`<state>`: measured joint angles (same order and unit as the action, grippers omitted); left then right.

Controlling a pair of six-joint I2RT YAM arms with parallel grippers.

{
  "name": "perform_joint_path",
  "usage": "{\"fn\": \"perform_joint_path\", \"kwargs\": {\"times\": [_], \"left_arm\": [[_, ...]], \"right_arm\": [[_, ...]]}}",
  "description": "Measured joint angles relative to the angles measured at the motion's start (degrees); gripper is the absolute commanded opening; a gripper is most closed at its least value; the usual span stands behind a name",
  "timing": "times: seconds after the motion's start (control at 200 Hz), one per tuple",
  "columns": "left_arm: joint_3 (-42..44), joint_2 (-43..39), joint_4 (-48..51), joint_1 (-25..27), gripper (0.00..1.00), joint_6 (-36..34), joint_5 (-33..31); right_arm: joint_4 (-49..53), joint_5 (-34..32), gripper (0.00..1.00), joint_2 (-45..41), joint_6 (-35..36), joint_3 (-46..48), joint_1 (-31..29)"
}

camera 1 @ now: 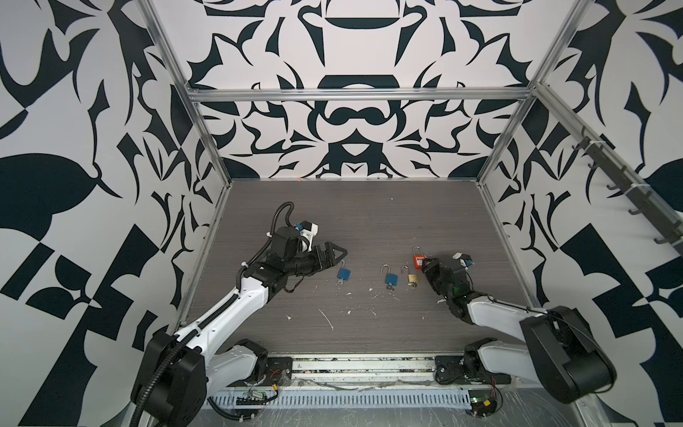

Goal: Lock with the key

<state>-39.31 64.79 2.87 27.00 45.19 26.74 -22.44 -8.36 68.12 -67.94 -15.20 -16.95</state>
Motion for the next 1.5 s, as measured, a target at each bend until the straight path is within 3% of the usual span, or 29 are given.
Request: {"fn": "perform_joint_path", "kwargs": {"times": [0.225,0.4,0.62,0.825,1.005,1.28,1.5], "left_arm": [[0.74,-0.61,-0.13,0.00,1.00,-0.07,-0.15],[3.56,-2.99,-0.44,0.00,1.00,-0.11,-0.13],[4.44,-4.52,-0.48,0.00,1.00,-0.24,-0.15],[6.82,-6.40,-0.61,0.00,1.00,-0.24,-0.20],[7.37,-7.21,-0.42,0.00,1.00,-0.24,-0.48],[7.82,-7.30,-0.42,0.00,1.00,-0.24,-0.85],[7.82,-6.86,-0.44,0.00,1.00,-0.24,-0.83]], "right_arm": [[26.38,-2.73,0.51,-11.80,12.96,-13.84,-0.42],[44.15,-0.83,0.57,-4.83,26.60,-31.98,-4.66],[54.40,2.54,0.57,5.42,33.14,-36.35,-9.11],[56.65,2.62,0.57,12.09,34.97,-36.54,-10.84],[54.99,2.62,0.49,14.99,35.43,-36.15,-11.02],[53.40,1.88,0.54,19.74,36.24,-36.02,-11.02],[52.48,1.16,0.52,20.15,36.94,-35.63,-11.02]]}}
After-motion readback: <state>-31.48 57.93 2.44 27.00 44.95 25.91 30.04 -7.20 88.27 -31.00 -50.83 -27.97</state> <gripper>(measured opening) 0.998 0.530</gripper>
